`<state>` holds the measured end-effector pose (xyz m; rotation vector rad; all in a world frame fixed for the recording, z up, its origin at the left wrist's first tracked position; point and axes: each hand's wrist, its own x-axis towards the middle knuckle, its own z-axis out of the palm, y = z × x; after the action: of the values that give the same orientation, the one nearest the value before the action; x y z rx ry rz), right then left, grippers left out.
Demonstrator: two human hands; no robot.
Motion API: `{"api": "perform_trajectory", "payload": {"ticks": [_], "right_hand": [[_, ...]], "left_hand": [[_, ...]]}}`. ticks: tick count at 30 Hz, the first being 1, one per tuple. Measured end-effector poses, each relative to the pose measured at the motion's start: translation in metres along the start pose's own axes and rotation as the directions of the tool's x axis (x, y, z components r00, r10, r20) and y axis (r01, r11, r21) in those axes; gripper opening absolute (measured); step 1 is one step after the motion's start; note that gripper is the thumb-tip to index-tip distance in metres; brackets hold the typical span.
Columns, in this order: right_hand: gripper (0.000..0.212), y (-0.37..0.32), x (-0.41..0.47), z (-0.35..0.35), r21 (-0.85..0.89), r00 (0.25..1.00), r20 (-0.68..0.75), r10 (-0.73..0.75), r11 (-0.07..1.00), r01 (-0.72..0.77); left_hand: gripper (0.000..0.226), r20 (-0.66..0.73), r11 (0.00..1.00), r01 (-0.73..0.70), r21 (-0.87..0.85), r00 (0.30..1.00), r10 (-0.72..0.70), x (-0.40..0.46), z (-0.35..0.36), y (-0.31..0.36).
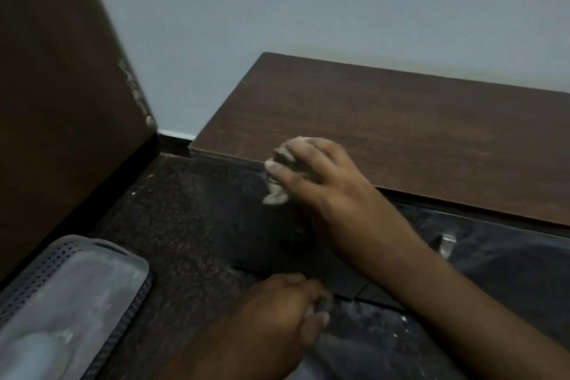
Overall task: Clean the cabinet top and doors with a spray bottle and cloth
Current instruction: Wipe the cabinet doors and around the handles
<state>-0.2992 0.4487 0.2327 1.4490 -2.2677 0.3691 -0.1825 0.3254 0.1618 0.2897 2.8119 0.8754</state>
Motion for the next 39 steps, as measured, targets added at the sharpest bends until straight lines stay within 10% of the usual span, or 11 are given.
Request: {"api": "perform_trajectory", "payload": {"ticks": [9,14,31,39], "right_hand": [[0.047,-0.047,0.06,0.027,-0.04,0.999,-0.039,-0.037,0.999,0.036],[0.042,-0.07,0.092,0.04,-0.102,0.999,-0.036,-0.04,0.994,0.036],[0.038,0.121,-0.269,-0.139,-0.338,0.943,-0.124,0.31,0.88,-0.334],[0.044,0.1,-0.275,-0.148,-0.231,0.828,-0.317,0.462,0.809,-0.54]], "left_hand": [[0.07,0.006,0.983,0.074,-0.167,0.997,-0.074,-0.036,0.012,-0.013],[0.036,0.07,0.997,0.032,-0.076,0.997,-0.026,-0.023,0.002,0.012],[0.035,0.242,0.955,-0.28,0.099,0.937,0.25,0.024,0.012,0.117],[0.023,-0.148,0.947,-0.146,-0.286,0.983,0.107,0.051,0.039,0.11]]}}
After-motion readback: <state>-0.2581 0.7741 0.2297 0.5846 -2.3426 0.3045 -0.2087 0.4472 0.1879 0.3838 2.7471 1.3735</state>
